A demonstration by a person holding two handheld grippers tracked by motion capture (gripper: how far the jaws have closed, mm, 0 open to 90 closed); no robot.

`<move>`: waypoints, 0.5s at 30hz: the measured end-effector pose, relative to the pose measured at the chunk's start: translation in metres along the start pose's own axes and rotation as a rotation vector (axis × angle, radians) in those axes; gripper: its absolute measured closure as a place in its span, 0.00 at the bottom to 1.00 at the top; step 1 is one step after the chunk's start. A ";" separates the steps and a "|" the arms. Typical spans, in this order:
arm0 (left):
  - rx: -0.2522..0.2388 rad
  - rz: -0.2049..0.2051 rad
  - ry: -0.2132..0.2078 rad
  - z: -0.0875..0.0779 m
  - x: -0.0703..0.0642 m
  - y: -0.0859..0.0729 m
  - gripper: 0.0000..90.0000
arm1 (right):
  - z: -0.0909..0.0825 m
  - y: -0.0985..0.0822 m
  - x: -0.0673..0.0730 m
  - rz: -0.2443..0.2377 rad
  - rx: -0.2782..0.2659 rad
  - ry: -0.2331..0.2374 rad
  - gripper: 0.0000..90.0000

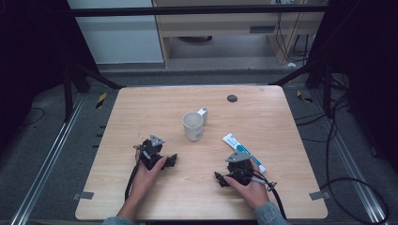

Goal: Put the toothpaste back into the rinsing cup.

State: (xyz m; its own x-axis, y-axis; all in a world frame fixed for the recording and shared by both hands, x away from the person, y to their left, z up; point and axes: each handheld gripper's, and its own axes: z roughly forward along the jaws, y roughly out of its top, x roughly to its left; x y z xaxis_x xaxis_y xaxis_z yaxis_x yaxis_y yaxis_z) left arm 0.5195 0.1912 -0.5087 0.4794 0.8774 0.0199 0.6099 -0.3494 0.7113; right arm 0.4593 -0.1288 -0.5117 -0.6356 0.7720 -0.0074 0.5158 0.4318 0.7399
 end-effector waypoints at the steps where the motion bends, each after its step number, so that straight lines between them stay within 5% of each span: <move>1: 0.000 0.000 0.000 0.000 0.000 0.000 0.00 | 0.000 0.000 0.000 0.002 -0.001 0.001 0.11; 12: 0.000 -0.007 0.006 0.000 -0.002 0.000 0.00 | -0.001 0.000 0.000 0.025 0.002 -0.011 0.13; 15: -0.002 -0.009 0.006 0.000 -0.002 0.000 0.00 | -0.007 0.005 -0.001 0.020 0.047 0.005 0.14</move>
State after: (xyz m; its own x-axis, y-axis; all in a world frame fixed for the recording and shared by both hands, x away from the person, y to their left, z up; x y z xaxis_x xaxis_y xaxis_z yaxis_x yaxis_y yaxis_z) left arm 0.5188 0.1895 -0.5088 0.4697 0.8826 0.0174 0.6131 -0.3403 0.7130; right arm 0.4583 -0.1309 -0.5037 -0.6276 0.7784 0.0105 0.5547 0.4376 0.7077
